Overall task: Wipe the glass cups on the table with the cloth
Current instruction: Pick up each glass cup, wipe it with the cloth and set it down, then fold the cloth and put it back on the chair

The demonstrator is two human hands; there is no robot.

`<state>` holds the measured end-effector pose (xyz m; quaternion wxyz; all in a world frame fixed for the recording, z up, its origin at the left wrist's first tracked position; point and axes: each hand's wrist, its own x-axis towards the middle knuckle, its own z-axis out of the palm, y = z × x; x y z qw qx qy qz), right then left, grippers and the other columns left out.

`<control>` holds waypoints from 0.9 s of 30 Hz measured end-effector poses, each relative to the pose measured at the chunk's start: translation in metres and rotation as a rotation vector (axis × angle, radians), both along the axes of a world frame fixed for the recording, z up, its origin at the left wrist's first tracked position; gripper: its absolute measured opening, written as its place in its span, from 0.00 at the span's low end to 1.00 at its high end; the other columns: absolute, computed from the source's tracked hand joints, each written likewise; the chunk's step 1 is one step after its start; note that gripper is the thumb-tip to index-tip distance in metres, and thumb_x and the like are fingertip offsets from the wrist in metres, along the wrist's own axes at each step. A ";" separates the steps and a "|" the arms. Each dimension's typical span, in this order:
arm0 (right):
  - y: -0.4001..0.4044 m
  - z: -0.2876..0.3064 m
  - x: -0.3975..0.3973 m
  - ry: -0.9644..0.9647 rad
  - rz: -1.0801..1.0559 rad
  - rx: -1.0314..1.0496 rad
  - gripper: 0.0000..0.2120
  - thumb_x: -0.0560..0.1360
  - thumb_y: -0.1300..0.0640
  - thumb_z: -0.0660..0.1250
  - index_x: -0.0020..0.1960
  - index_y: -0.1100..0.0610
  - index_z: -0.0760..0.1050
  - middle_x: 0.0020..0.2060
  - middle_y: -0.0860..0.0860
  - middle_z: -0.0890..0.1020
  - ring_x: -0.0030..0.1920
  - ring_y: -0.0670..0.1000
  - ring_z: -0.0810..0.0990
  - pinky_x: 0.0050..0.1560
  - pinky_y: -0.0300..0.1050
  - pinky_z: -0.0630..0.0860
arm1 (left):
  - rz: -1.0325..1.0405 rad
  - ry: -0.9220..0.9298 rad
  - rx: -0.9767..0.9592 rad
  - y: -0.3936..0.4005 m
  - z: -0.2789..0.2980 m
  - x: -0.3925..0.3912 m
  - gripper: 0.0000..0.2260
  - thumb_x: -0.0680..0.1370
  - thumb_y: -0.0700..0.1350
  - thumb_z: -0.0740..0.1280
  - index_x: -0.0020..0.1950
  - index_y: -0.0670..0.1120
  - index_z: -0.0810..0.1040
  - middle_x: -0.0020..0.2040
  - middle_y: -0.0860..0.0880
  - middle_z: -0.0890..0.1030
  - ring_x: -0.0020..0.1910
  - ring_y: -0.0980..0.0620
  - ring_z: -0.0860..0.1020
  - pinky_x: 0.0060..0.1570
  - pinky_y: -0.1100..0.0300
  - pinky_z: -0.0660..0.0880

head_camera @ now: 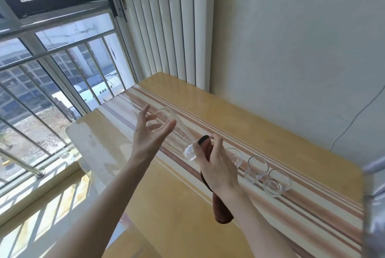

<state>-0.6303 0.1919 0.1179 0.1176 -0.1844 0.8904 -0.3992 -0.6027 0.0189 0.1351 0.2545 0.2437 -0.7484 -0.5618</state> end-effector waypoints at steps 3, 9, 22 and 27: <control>-0.003 -0.019 -0.008 -0.056 -0.118 -0.195 0.09 0.82 0.54 0.51 0.59 0.56 0.65 0.47 0.50 0.77 0.43 0.54 0.77 0.32 0.40 0.67 | -0.012 -0.053 -0.072 -0.017 -0.016 -0.008 0.42 0.65 0.59 0.75 0.74 0.53 0.59 0.60 0.50 0.72 0.56 0.49 0.77 0.53 0.53 0.77; -0.009 -0.046 -0.024 -0.125 -0.325 -0.275 0.05 0.80 0.58 0.58 0.56 0.55 0.68 0.42 0.47 0.78 0.42 0.49 0.77 0.36 0.39 0.71 | -0.122 -0.160 -0.204 -0.045 -0.047 -0.047 0.44 0.65 0.57 0.76 0.75 0.52 0.57 0.68 0.45 0.69 0.61 0.49 0.73 0.60 0.43 0.74; -0.020 -0.094 -0.046 -0.179 -0.425 -0.264 0.07 0.78 0.58 0.64 0.56 0.55 0.71 0.44 0.47 0.80 0.46 0.49 0.80 0.43 0.35 0.74 | -0.420 -0.455 -0.438 -0.040 -0.141 -0.126 0.46 0.66 0.52 0.76 0.77 0.56 0.52 0.70 0.43 0.64 0.67 0.43 0.66 0.60 0.49 0.69; -0.014 -0.101 -0.045 -0.205 -0.419 -0.290 0.06 0.77 0.60 0.66 0.53 0.56 0.70 0.42 0.46 0.79 0.43 0.41 0.78 0.41 0.27 0.72 | -0.405 -0.477 -0.429 -0.030 -0.155 -0.134 0.46 0.67 0.50 0.75 0.77 0.52 0.50 0.68 0.40 0.63 0.67 0.41 0.64 0.61 0.49 0.69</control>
